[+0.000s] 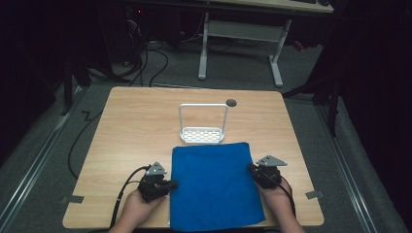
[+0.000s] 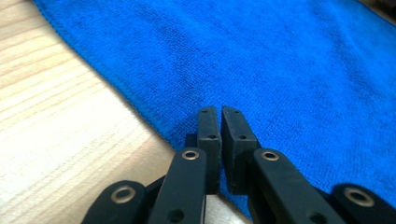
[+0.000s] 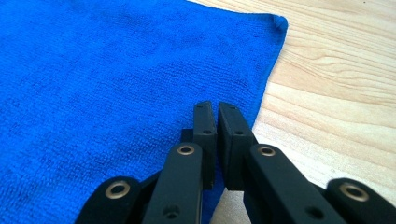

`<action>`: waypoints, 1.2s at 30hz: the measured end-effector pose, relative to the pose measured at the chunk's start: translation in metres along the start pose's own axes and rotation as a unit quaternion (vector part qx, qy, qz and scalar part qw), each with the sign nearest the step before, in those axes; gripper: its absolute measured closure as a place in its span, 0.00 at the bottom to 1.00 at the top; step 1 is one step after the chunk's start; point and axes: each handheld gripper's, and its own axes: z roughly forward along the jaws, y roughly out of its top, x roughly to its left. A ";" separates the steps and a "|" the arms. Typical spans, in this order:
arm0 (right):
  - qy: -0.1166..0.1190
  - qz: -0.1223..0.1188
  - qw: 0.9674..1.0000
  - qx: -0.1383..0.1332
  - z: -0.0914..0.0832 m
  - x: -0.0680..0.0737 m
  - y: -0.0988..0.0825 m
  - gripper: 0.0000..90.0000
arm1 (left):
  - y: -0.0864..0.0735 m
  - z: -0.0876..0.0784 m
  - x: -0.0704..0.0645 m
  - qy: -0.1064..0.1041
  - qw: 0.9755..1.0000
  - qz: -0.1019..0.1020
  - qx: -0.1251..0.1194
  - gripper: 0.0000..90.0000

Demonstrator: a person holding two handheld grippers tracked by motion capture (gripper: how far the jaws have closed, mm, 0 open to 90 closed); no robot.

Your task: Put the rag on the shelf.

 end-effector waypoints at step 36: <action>0.075 -0.012 0.996 -0.038 -0.027 0.022 -0.013 0.83 | -0.028 -0.039 0.015 0.039 0.998 -0.026 -0.041 0.76</action>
